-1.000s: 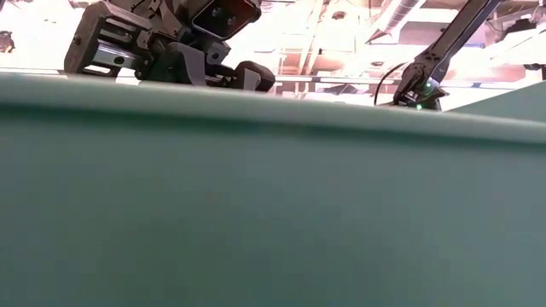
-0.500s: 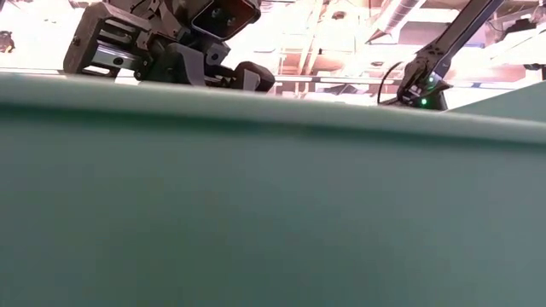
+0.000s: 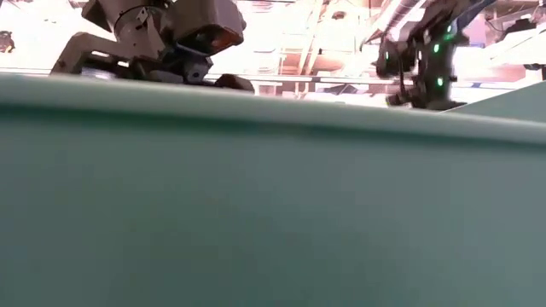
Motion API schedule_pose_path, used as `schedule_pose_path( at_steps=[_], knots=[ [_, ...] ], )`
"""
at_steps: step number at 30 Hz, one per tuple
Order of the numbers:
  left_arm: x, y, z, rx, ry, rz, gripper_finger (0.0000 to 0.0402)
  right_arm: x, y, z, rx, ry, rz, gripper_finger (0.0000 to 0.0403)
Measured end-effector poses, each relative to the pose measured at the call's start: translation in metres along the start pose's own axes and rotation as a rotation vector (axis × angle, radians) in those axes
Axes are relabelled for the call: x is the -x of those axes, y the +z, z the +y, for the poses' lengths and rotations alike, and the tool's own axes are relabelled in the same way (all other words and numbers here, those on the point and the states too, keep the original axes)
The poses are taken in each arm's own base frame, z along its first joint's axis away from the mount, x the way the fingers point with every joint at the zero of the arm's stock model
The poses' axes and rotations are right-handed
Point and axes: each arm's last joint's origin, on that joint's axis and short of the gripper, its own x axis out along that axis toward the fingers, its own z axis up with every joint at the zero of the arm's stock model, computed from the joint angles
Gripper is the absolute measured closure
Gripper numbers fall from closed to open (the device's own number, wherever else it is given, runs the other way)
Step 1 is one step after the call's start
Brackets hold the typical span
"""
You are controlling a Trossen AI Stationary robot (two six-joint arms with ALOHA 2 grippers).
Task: Sort crayons
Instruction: Put the blue crayon into the blue bin
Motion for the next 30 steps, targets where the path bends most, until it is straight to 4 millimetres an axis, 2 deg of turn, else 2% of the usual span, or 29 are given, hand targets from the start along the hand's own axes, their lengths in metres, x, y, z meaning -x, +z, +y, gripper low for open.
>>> schedule_pose_path(
  at_steps=[4, 8, 16, 23, 26, 30],
  knots=[
    [0.017, -0.001, 0.002, 0.019, 0.029, 0.038, 0.023, 0.028, 0.017, 0.027, 0.035, 0.072, -0.211, 0.0402],
    [0.039, -0.002, 0.003, 0.064, 0.035, 0.08, 0.023, 0.052, 0.036, 0.064, 0.111, 0.198, -0.413, 0.0402],
    [0.086, -0.01, -0.017, 0.202, 0.032, 0.186, 0.023, 0.081, 0.064, 0.166, 0.372, 0.447, -0.754, 0.0402],
    [0.112, -0.01, -0.06, 0.338, -0.046, 0.196, 0.023, 0.094, 0.07, 0.257, 0.564, 0.619, -1.027, 0.0401],
    [0.118, -0.012, -0.084, 0.401, -0.08, 0.218, 0.023, 0.092, 0.069, 0.287, 0.607, 0.671, -1.103, 0.0401],
    [0.12, -0.017, -0.116, 0.504, -0.094, 0.262, 0.023, 0.088, 0.07, 0.319, 0.644, 0.717, -1.101, 0.0401]
  ],
)
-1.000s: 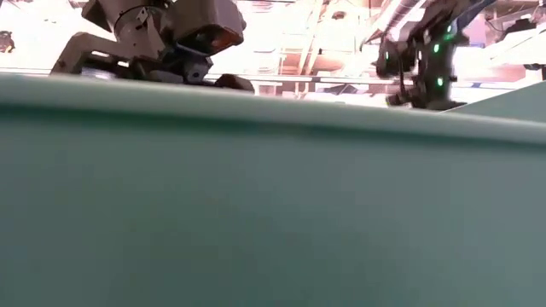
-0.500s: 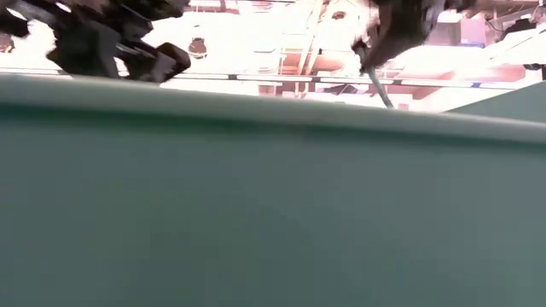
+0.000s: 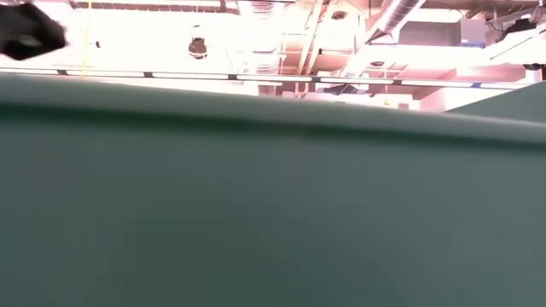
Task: Sort crayons
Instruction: Put the blue crayon into the blue bin
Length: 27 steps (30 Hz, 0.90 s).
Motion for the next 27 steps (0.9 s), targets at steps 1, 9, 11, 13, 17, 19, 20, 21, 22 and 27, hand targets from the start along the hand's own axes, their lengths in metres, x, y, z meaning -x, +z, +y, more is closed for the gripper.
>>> schedule_pose_path(
  at_steps=[1, 9, 11, 13, 17, 19, 20, 21, 22, 27],
  knots=[
    [-0.001, -0.005, -0.006, 0.019, 0.0, 0.006, 0.023, -0.007, 0.002, 0.003, 0.0, 0.011, 0.004, 0.0401],
    [-0.025, -0.046, -0.046, 0.111, 0.08, 0.03, 0.023, -0.06, 0.012, 0.014, 0.004, 0.062, 0.127, 0.0401],
    [-0.037, -0.051, -0.052, 0.113, 0.091, 0.045, 0.023, -0.068, 0.014, 0.012, -0.001, 0.063, 0.18, 0.0401],
    [-0.049, -0.055, -0.059, 0.102, 0.079, 0.059, 0.023, -0.075, 0.015, 0.009, -0.007, 0.061, 0.216, 0.0401],
    [-0.066, -0.06, -0.06, 0.099, 0.138, 0.086, 0.023, -0.082, 0.014, 0.004, -0.024, 0.054, 0.261, 0.0401],
    [-0.071, -0.063, -0.058, 0.111, 0.176, 0.097, 0.023, -0.082, 0.013, 0.002, -0.037, 0.048, 0.269, 0.0401],
    [-0.072, -0.063, -0.058, 0.112, 0.188, 0.099, 0.023, -0.082, 0.014, 0.001, -0.047, 0.045, 0.269, 0.0401],
    [-0.073, -0.064, -0.057, 0.117, 0.198, 0.099, 0.023, -0.081, 0.013, 0.0, -0.057, 0.041, 0.274, 0.0401],
    [-0.072, -0.064, -0.056, 0.122, 0.212, 0.094, 0.023, -0.081, 0.013, -0.001, -0.068, 0.038, 0.281, 0.0401],
    [-0.068, -0.062, -0.056, 0.126, 0.217, 0.046, 0.023, -0.081, 0.012, 0.0, -0.074, 0.038, 0.283, 0.04]
  ],
)
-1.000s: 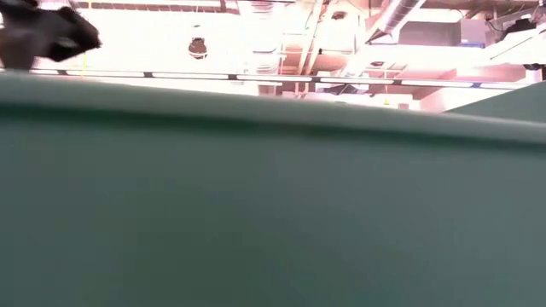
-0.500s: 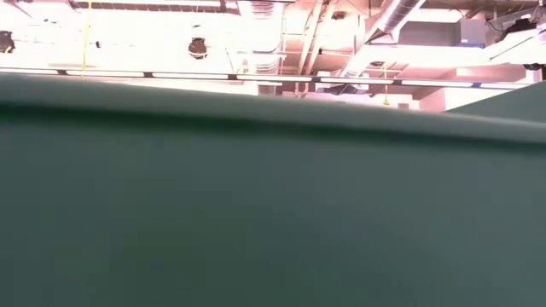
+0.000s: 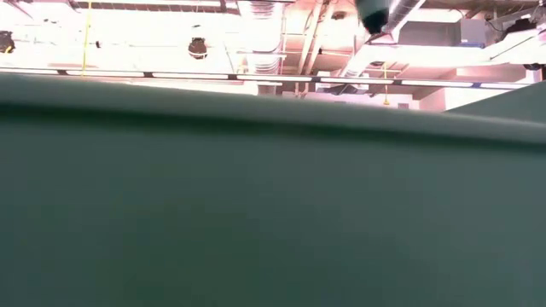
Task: Sort crayons
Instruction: Put the blue crayon into the blue bin
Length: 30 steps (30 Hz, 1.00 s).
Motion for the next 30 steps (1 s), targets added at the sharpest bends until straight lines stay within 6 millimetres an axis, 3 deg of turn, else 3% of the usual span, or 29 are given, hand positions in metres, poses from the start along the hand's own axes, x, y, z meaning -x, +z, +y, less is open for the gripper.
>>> schedule_pose_path(
  at_steps=[4, 15, 21, 30],
  knots=[
    [-0.003, 0.0, 0.0, 0.006, -0.023, 0.023, 0.024, 0.0, -0.001, 0.0, -0.002, 0.0, 0.013, 0.04],
    [-0.008, 0.007, 0.0, -0.017, -0.079, 0.036, 0.0318, 0.0, -0.002, 0.0, -0.003, 0.003, 0.017, 0.04],
    [-0.009, 0.01, -0.002, -0.036, -0.128, 0.062, 0.0323, 0.0, -0.002, 0.001, -0.004, 0.005, 0.017, 0.04],
    [-0.027, 0.012, -0.004, -0.052, -0.128, 0.135, 0.0325, -0.003, -0.007, 0.001, -0.016, 0.006, -0.002, 0.04]
  ],
)
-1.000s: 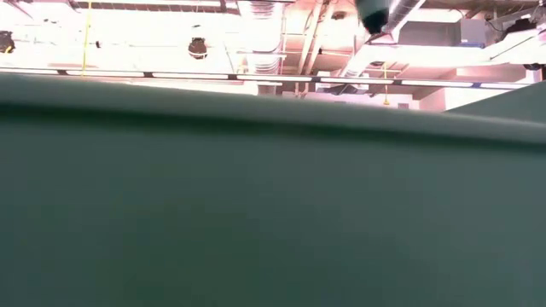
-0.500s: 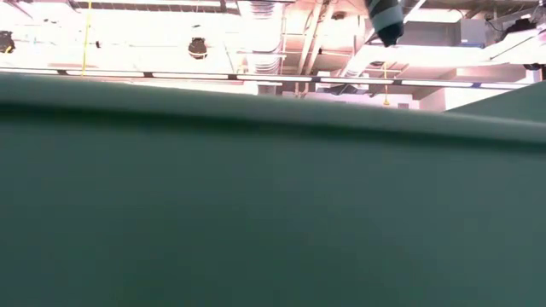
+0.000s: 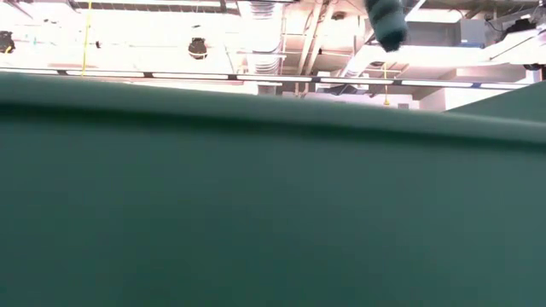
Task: Sort crayons
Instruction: Put the blue crayon into the blue bin, then put the purple crayon into the black bin
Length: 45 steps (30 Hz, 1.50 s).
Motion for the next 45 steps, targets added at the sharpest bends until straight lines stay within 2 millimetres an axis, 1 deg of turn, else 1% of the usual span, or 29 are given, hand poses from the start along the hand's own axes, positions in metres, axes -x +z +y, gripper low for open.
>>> schedule_pose_path(
  at_steps=[4, 8, 10, 17, 20, 23, 27, 34, 40, 45],
  knots=[
    [0.003, 0.002, 0.001, -0.013, -0.014, -0.011, 0.0343, -0.002, -0.005, 0.0, -0.029, 0.001, 0.01, 0.04],
    [0.003, 0.004, 0.002, -0.027, -0.017, -0.013, 0.0383, -0.002, -0.007, 0.0, -0.038, 0.001, 0.017, 0.0389],
    [0.003, 0.004, 0.001, -0.035, -0.016, -0.021, 0.0393, -0.002, -0.007, 0.0, -0.039, 0.001, 0.017, 0.0371],
    [0.003, 0.005, 0.001, -0.056, -0.017, -0.029, 0.0399, -0.002, -0.008, -0.001, -0.041, -0.018, 0.023, 0.0296],
    [0.006, 0.007, -0.002, -0.084, -0.009, -0.038, 0.0399, -0.002, -0.008, -0.002, -0.042, -0.025, 0.024, 0.0272],
    [0.011, 0.011, -0.006, -0.12, 0.012, -0.056, 0.04, 0.0, -0.007, -0.003, -0.042, -0.034, 0.019, 0.0257],
    [0.02, 0.023, -0.01, -0.152, 0.055, -0.132, 0.0401, 0.003, -0.004, -0.006, -0.029, -0.079, 0.013, 0.0254],
    [0.04, 0.043, -0.014, -0.258, 0.125, -0.184, 0.0401, 0.007, -0.012, -0.011, -0.021, -0.142, 0.103, 0.0266],
    [0.069, 0.062, -0.014, -0.368, 0.24, -0.2, 0.0401, 0.009, -0.023, -0.016, -0.05, -0.272, 0.218, 0.0271],
    [0.094, 0.074, -0.014, -0.451, 0.359, -0.244, 0.0401, 0.011, -0.026, -0.02, -0.045, -0.348, 0.25, 0.0271]
  ],
)
